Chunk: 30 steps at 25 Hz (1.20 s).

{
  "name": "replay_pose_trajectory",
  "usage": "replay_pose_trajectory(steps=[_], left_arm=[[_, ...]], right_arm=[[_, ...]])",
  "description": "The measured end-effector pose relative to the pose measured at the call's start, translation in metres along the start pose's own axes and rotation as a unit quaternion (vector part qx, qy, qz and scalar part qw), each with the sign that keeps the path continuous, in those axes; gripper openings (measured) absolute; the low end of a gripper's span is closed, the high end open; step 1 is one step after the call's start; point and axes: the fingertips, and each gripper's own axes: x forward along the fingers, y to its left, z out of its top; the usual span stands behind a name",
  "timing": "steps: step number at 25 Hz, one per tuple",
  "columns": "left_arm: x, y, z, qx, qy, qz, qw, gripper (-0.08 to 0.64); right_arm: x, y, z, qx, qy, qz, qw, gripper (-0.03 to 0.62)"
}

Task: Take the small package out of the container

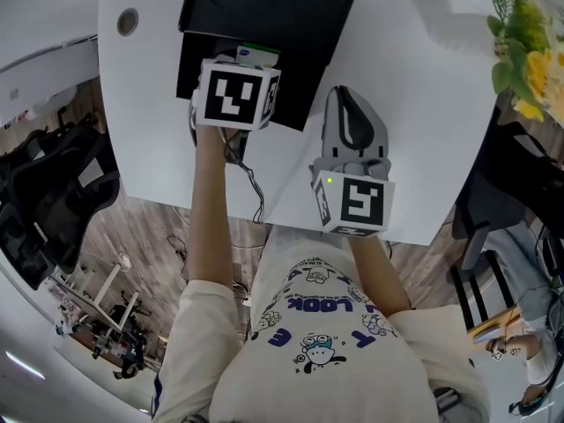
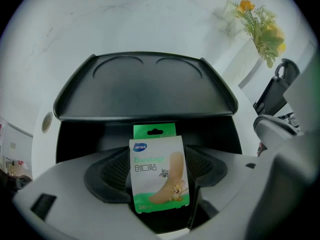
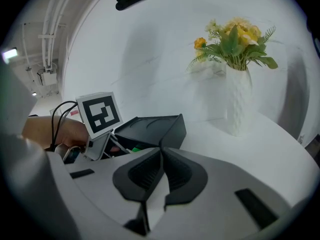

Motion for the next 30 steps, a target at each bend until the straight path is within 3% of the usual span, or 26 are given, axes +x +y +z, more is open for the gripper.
replay_pose_trajectory(steps=[30], left_arm=[[0.002, 0.004, 0.000, -0.001, -0.001, -0.005, 1.0000, 0.339]], right_arm=[[0.009, 0.016, -0.010, 0.000, 0.018, 0.016, 1.000, 0.037]])
